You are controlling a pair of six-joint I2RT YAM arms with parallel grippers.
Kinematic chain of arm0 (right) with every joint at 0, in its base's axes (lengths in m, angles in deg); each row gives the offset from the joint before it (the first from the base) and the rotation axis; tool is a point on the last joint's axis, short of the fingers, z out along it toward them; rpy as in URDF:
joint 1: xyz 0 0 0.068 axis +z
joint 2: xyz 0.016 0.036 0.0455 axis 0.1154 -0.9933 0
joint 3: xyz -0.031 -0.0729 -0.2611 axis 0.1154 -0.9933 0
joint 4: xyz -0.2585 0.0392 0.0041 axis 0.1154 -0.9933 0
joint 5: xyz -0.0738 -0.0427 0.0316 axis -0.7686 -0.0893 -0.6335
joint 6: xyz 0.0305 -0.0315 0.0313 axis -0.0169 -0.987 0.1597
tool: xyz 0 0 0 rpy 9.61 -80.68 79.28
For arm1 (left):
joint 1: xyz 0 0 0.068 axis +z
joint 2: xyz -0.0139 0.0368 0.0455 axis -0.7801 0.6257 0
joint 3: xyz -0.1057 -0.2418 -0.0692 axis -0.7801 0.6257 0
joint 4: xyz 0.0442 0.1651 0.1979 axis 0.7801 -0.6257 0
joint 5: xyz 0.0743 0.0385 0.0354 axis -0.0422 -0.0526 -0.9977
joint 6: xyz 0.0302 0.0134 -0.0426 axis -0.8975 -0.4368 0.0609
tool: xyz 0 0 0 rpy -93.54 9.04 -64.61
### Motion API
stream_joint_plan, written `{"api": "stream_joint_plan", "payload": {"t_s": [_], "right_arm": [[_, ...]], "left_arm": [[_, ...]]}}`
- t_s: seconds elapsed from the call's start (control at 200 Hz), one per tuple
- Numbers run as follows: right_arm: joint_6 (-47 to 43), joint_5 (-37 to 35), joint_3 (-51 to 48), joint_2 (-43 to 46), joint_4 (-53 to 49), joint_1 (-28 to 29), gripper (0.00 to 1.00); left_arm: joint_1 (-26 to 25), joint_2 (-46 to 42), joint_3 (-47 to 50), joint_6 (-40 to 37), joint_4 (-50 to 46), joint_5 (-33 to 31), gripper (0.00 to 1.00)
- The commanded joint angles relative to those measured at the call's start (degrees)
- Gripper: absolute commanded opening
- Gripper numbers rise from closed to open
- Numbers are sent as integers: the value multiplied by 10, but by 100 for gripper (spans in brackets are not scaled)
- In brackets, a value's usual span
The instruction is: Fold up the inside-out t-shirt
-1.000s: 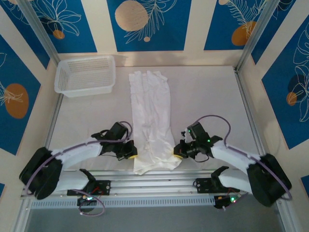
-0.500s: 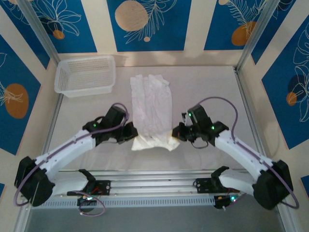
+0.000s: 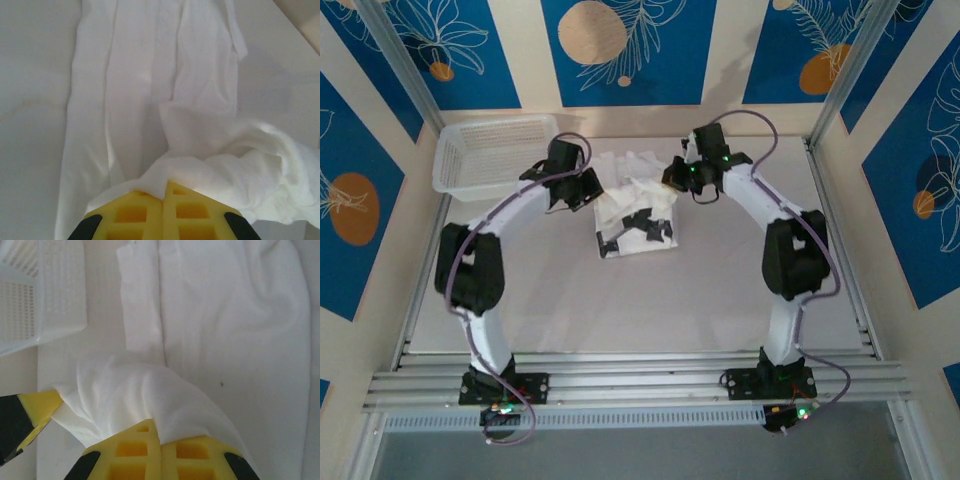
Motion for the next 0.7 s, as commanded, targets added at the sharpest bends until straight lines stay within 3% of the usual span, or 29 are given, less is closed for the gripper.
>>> {"api": "stream_joint_plan", "payload": {"t_s": [0.0, 0.025, 0.095, 0.12, 0.25, 0.34, 0.41, 0.55, 0.695], "right_arm": [[-46, 4, 101, -68, -50, -11, 1], [-52, 4, 133, -91, -62, -13, 8], [-78, 7, 248, -161, -118, -18, 41], [-86, 10, 295, -190, -144, -21, 47], [-103, 26, 584, -320, -307, -43, 54], [-116, 20, 819, -406, -437, -57, 59], [-119, 31, 767, -376, -472, -64, 60], [-177, -23, 822, -417, -604, -26, 57], [-192, 10, 749, -404, -628, -22, 57]], "left_arm": [[18, 63, -85, -21, 1, 5, 0], [20, 80, -105, -26, 0, 1, 2], [23, 127, -171, -38, -14, -2, 27], [25, 142, -192, -41, -17, -1, 34], [49, 151, -221, -31, -1, -18, 51], [59, 119, -209, -44, -6, -13, 57], [55, 82, -169, -65, -14, -7, 58], [32, 4, -4, -81, 9, 2, 59], [-1, -29, 89, -114, -8, 11, 59]]}}
